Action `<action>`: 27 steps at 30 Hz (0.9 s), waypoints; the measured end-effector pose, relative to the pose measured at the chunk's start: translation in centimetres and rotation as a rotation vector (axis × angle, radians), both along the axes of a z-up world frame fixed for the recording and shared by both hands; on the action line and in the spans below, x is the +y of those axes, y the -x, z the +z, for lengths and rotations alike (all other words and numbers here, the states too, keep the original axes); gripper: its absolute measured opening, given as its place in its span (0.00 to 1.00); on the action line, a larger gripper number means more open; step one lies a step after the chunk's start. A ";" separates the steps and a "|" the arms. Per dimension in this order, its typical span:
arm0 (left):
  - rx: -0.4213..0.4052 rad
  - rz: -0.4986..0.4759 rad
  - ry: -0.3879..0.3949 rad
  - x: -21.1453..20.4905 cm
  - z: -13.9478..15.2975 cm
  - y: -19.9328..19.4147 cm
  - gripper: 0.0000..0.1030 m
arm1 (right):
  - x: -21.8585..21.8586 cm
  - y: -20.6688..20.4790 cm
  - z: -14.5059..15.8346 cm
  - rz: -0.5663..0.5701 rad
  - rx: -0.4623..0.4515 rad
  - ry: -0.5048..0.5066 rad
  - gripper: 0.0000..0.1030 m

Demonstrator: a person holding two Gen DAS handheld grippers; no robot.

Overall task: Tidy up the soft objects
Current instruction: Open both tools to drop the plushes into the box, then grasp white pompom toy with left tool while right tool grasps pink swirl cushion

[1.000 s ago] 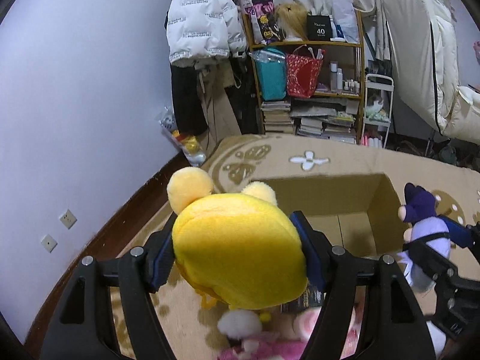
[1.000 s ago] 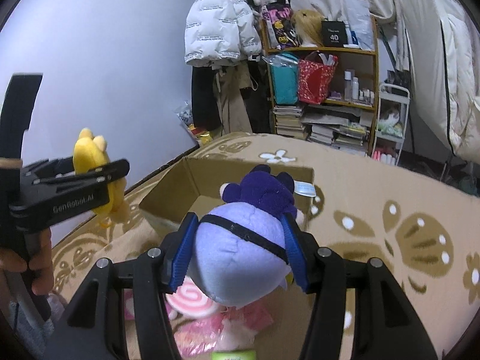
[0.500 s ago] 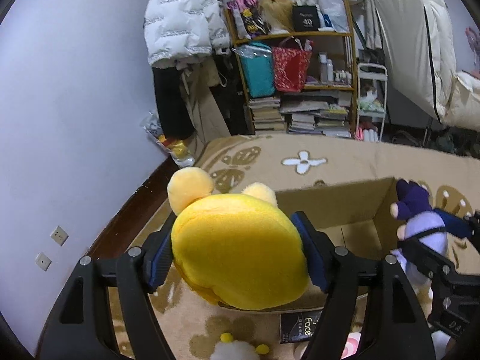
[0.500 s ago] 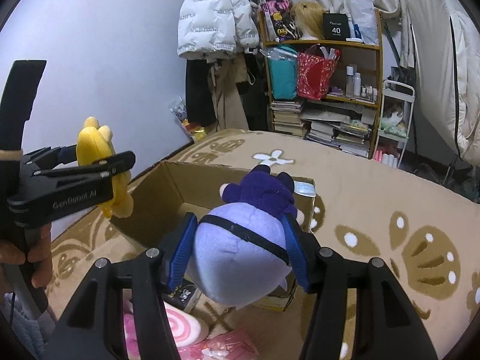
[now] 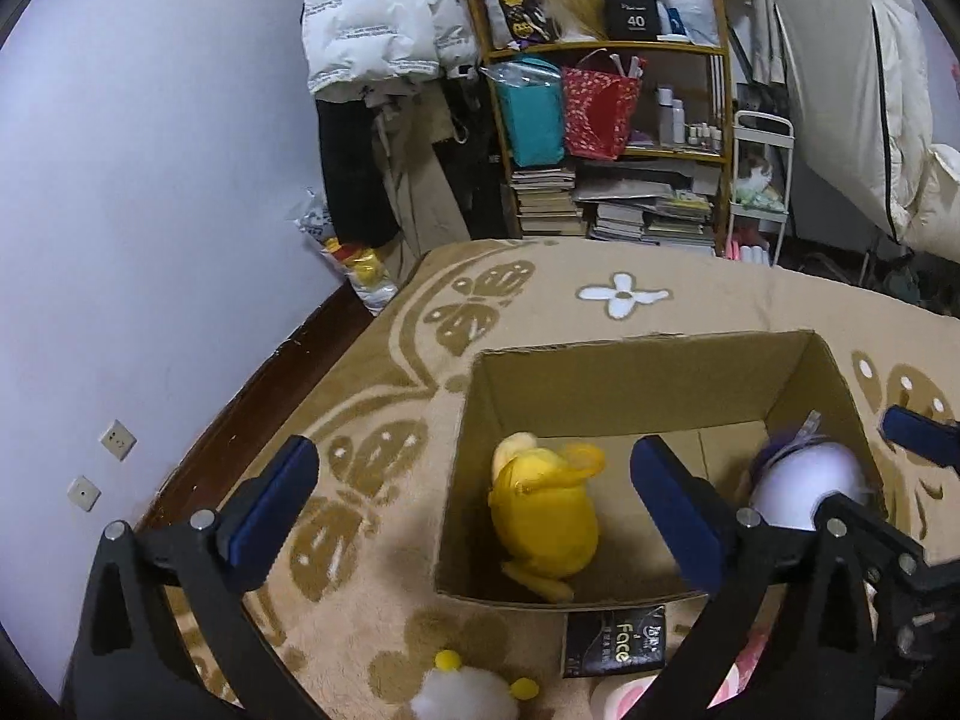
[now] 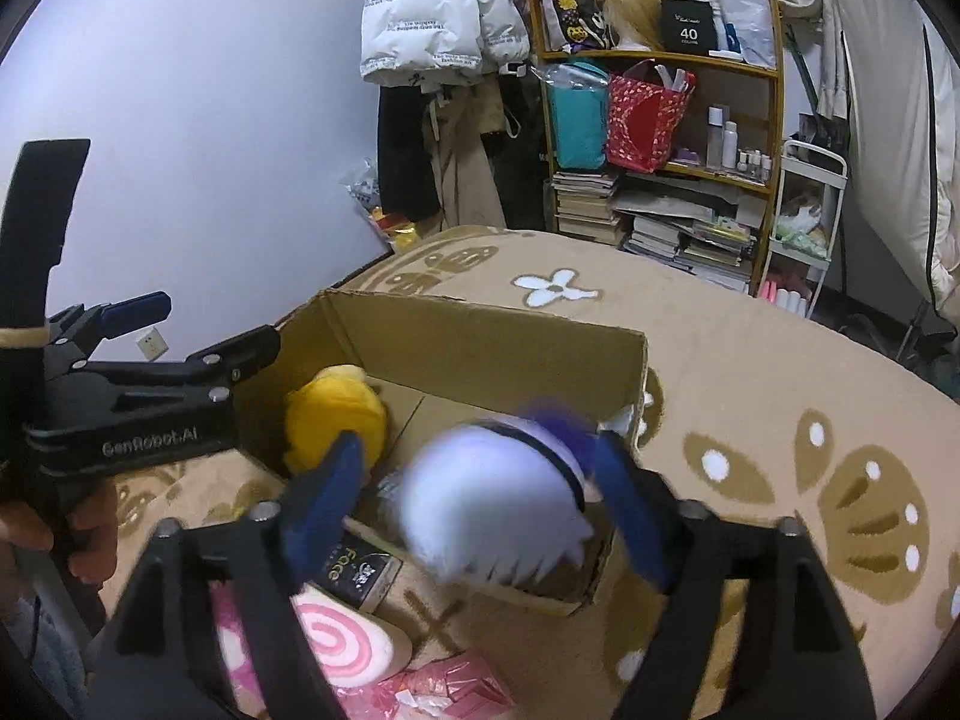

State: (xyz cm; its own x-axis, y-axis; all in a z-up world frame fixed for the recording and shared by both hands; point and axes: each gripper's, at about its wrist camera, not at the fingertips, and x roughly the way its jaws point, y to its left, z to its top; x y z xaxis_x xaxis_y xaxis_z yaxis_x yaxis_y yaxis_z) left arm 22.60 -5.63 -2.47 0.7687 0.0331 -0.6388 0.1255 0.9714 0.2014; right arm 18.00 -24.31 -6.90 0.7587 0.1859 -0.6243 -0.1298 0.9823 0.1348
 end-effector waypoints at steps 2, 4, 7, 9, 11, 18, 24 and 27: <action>0.001 0.002 0.003 0.5 0.3 0.2 1.00 | 0.0 0.5 0.3 0.008 -0.013 -0.003 0.93; 0.005 0.003 0.013 0.8 0.6 0.5 1.00 | 0.2 1.1 0.8 0.009 -0.027 0.008 1.00; 0.005 0.006 0.027 1.3 1.4 1.1 1.00 | 0.6 1.8 1.5 0.010 -0.041 0.021 1.00; 0.006 0.007 0.027 1.7 1.8 1.8 1.00 | 0.8 2.1 2.1 0.014 -0.047 0.028 1.00; 0.005 0.010 0.020 2.1 2.3 2.6 1.00 | 1.2 2.6 2.5 0.016 -0.049 0.034 1.00; 0.038 -0.006 0.056 3.6 2.9 4.8 1.00 | 2.4 4.7 3.7 0.020 -0.067 0.047 1.00; 0.082 0.033 0.112 5.6 1.8 5.6 1.00 | 3.3 6.4 3.4 0.025 -0.076 0.041 1.00; 0.114 0.043 0.117 6.2 0.4 5.8 1.00 | 4.0 6.9 2.5 0.038 -0.063 0.040 1.00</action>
